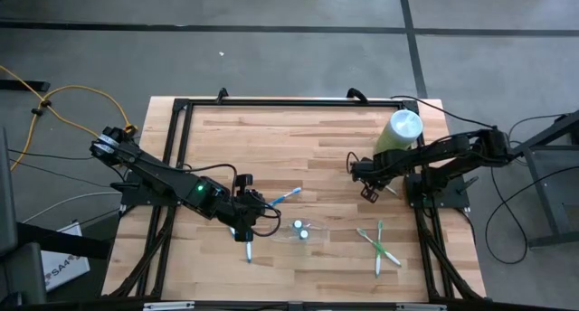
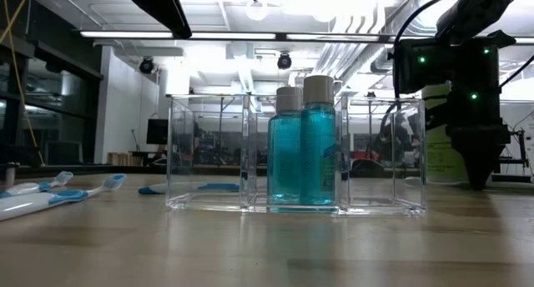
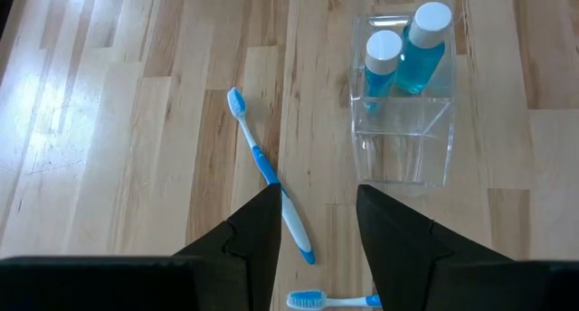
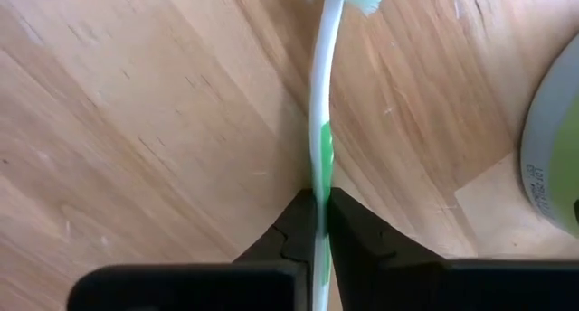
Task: Pick & Place toothbrushing station
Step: Put the top green toothbrush into the transparent organizer
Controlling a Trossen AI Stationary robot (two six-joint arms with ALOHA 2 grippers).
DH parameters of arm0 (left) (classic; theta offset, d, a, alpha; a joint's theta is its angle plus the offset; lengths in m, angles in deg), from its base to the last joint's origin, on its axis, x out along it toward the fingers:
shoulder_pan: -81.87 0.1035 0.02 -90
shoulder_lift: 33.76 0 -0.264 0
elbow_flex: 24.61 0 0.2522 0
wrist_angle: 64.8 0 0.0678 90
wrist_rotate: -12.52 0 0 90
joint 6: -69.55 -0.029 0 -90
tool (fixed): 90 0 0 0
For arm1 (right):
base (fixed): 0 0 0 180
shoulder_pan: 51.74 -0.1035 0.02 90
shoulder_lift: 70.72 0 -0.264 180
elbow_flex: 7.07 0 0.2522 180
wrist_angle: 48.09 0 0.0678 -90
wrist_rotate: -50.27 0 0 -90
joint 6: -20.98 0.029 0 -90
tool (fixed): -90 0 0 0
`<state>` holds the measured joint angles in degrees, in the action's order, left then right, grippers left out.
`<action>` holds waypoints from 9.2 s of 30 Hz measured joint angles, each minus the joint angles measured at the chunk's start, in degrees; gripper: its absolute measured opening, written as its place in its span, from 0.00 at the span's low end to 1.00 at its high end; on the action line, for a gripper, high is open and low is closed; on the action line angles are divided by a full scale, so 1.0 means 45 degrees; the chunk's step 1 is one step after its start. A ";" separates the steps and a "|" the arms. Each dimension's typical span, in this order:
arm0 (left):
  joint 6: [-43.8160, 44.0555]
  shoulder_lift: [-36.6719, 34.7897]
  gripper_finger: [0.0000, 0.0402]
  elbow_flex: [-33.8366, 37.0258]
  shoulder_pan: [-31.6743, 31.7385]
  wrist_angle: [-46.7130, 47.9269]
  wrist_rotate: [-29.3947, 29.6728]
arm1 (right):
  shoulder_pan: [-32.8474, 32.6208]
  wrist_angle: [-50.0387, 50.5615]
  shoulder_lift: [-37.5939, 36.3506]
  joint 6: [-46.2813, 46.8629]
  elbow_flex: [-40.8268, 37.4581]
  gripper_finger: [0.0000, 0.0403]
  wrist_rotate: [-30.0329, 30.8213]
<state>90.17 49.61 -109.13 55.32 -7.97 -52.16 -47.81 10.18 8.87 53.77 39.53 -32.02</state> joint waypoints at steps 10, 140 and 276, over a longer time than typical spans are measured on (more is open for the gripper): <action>0.0058 0.0000 0.34 0.0000 0.0001 0.0000 0.0000 | -0.0015 -0.0334 -0.0193 -0.0353 -0.0011 0.02 0.0210; -0.8621 0.0000 0.34 0.0005 0.1292 -1.1997 -0.2948 | -0.5411 -1.3950 -0.0748 -1.1417 0.4473 0.01 0.0151; -0.3057 0.0355 0.01 0.3292 -0.2424 -1.2381 0.6021 | -0.5625 -0.6926 -0.1724 -0.4850 0.4469 0.38 0.2929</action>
<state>76.41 51.20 -94.32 44.42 -63.69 -25.07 -73.12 -20.99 1.11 31.94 59.64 -18.84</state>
